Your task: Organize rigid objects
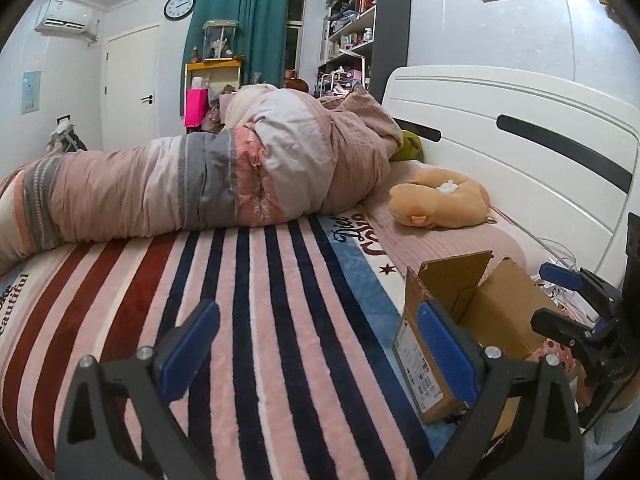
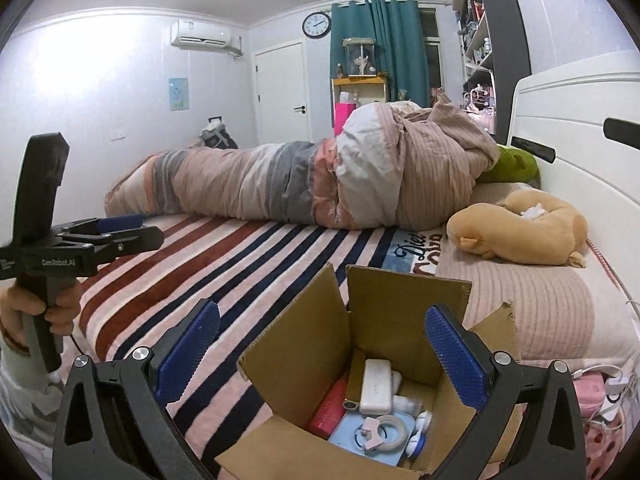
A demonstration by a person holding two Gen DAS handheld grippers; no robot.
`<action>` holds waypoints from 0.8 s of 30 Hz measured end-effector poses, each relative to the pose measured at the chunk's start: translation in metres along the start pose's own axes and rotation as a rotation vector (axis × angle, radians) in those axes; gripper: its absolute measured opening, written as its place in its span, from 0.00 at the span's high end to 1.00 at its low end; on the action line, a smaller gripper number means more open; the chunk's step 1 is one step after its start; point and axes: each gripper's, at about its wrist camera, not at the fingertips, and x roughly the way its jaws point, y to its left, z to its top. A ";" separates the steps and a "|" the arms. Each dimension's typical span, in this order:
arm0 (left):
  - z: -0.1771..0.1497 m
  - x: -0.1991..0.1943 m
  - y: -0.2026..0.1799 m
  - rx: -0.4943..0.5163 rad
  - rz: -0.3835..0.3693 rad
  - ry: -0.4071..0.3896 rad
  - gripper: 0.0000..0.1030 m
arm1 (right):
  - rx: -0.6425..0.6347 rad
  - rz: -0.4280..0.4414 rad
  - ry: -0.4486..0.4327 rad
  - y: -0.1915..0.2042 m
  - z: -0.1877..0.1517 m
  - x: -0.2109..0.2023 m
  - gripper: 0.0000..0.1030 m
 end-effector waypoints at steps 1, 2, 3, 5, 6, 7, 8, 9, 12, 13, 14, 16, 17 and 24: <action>0.000 0.000 0.000 0.001 0.003 -0.002 0.05 | 0.000 0.001 -0.001 0.001 0.000 0.000 0.00; 0.000 -0.001 0.000 0.002 0.006 -0.003 0.05 | -0.002 0.002 -0.003 0.002 0.001 0.000 0.00; 0.000 -0.001 -0.001 0.004 0.008 -0.004 0.05 | -0.003 0.003 -0.004 0.002 0.001 0.000 0.00; -0.001 -0.002 -0.001 0.003 0.007 -0.004 0.05 | -0.004 0.003 -0.007 0.003 0.002 -0.001 0.00; 0.000 -0.002 -0.001 0.004 0.008 -0.005 0.05 | -0.004 0.002 -0.006 0.003 0.002 -0.001 0.00; 0.000 -0.002 -0.001 0.005 0.009 -0.004 0.05 | -0.004 0.001 -0.007 0.004 0.002 -0.001 0.00; -0.001 -0.002 -0.001 0.005 0.012 -0.004 0.05 | -0.004 0.001 -0.005 0.004 0.002 0.000 0.00; -0.001 -0.002 -0.001 0.006 0.014 -0.005 0.05 | -0.003 0.001 -0.005 0.004 0.001 -0.001 0.00; -0.001 -0.004 -0.001 0.006 0.020 -0.008 0.05 | 0.000 0.005 -0.008 0.005 0.002 -0.001 0.00; -0.001 -0.004 -0.001 0.006 0.022 -0.008 0.05 | 0.001 0.009 -0.009 0.005 0.003 -0.002 0.00; -0.001 -0.004 -0.001 0.006 0.025 -0.008 0.05 | 0.003 0.012 -0.010 0.005 0.004 -0.002 0.00; -0.001 -0.005 -0.002 0.005 0.030 -0.007 0.05 | 0.000 0.012 -0.010 0.004 0.004 -0.002 0.00; -0.001 -0.005 -0.001 0.005 0.030 -0.008 0.05 | 0.001 0.012 -0.010 0.004 0.004 -0.002 0.00; -0.001 -0.005 -0.001 0.004 0.042 -0.004 0.05 | 0.003 0.017 -0.014 0.005 0.006 -0.003 0.00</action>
